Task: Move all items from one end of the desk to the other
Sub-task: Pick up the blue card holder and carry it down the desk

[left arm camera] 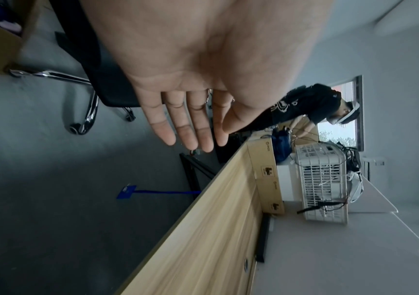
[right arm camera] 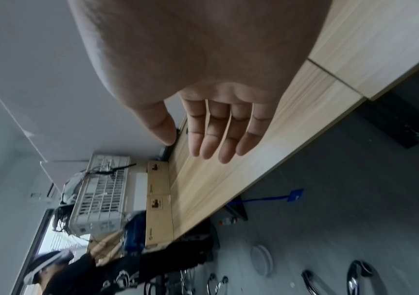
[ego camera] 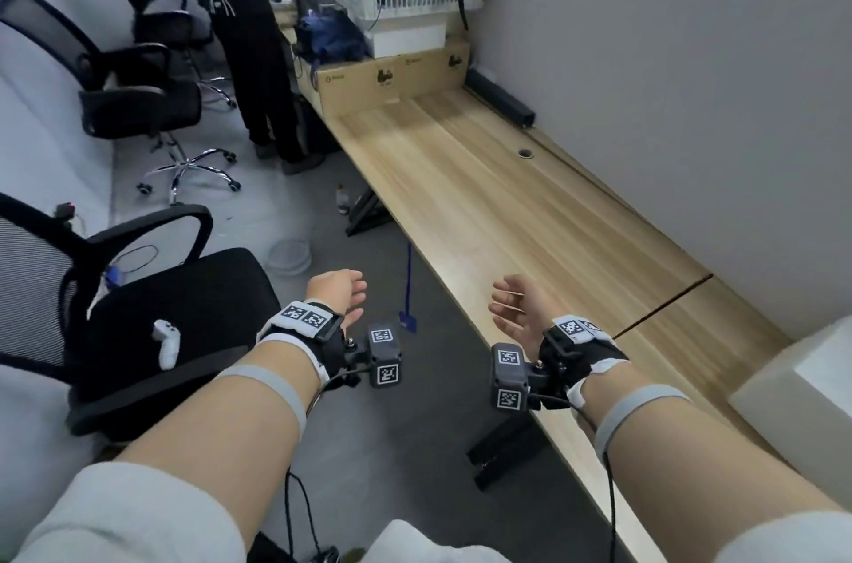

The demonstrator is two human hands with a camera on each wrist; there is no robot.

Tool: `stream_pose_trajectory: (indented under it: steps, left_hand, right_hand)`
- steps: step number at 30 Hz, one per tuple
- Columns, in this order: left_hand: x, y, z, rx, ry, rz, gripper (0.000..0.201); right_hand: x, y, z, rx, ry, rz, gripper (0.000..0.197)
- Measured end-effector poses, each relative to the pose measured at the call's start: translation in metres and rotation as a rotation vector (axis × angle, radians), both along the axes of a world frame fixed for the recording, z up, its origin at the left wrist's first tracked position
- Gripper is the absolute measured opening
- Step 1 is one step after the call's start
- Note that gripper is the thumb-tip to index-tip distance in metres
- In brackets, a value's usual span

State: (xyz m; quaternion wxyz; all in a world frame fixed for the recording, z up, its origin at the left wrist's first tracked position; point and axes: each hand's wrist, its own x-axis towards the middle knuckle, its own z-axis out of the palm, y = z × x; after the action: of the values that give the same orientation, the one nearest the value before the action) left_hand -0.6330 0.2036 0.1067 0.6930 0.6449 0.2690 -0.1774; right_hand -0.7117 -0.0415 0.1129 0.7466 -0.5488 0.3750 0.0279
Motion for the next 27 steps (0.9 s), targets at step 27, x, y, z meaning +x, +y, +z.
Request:
stream_pose_trajectory:
  steps: [27]
  left_hand:
    - [0.266,0.006,-0.161,-0.141,0.203,-0.276,0.024]
  right_hand:
    - [0.265,0.060,-0.116,-0.419,0.322,0.148,0.009]
